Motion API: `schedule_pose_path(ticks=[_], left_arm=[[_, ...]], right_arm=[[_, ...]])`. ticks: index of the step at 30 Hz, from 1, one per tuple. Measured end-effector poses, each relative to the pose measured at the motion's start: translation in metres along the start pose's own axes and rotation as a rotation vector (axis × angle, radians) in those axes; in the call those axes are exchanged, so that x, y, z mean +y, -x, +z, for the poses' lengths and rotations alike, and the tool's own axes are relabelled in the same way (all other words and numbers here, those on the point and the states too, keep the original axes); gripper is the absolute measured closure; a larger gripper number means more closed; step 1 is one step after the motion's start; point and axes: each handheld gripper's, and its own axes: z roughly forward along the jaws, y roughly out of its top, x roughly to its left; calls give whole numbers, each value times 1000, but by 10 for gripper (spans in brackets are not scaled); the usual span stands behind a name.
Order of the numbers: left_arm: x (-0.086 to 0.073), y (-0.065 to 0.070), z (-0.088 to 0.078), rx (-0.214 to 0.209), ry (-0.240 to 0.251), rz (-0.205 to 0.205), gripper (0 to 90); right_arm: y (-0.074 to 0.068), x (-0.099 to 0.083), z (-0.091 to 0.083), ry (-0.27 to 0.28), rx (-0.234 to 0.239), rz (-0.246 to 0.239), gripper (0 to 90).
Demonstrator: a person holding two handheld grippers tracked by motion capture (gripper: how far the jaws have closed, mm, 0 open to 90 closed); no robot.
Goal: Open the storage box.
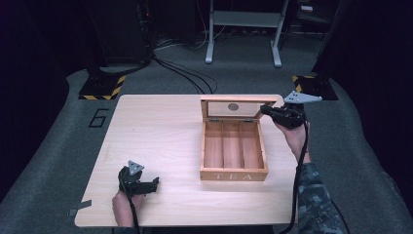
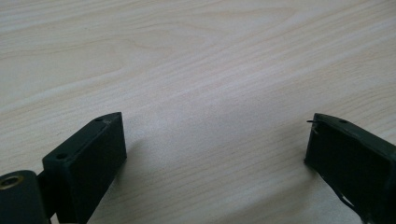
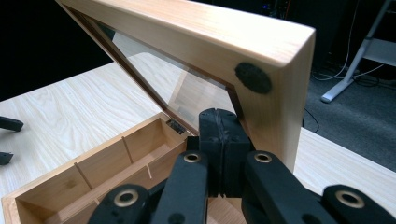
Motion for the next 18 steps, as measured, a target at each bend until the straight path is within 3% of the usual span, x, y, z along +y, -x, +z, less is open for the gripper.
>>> schedule_pose_path(ticks=[18], left_arm=[[0,0,0,-1,-1,-1,48]], right_arm=[[2,2,2,9,-3,15,897]])
